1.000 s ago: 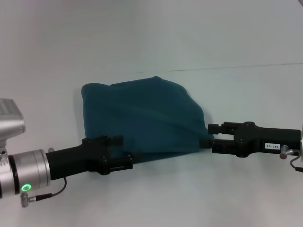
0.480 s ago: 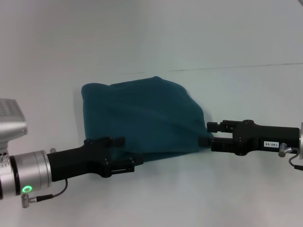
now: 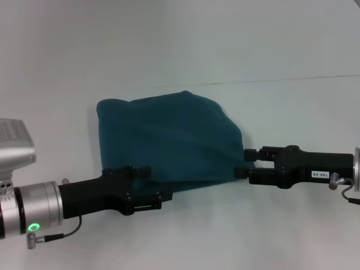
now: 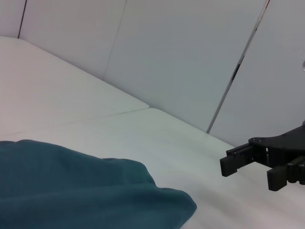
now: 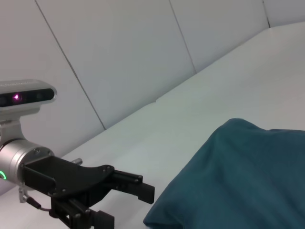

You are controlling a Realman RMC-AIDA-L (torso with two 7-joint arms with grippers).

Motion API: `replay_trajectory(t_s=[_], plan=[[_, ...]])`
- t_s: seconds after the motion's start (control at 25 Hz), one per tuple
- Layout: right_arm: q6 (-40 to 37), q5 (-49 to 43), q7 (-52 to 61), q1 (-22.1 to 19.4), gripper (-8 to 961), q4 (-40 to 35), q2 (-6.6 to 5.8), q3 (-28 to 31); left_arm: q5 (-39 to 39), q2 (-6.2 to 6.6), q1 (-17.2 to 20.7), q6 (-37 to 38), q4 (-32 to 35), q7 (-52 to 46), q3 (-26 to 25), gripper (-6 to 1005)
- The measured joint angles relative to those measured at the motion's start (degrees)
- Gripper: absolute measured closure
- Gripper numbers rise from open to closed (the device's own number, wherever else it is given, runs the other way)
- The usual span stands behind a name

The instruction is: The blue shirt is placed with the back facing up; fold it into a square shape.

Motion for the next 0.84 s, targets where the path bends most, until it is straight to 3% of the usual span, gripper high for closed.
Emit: replay_trajectory(t_s=[0.84], plan=[[0.05,-4.08,2.88,1.04,228,0.19,0.62,-0.03,0.57,-0.2,0.06,-0.15,-0.09,0.02,-0.01,120]])
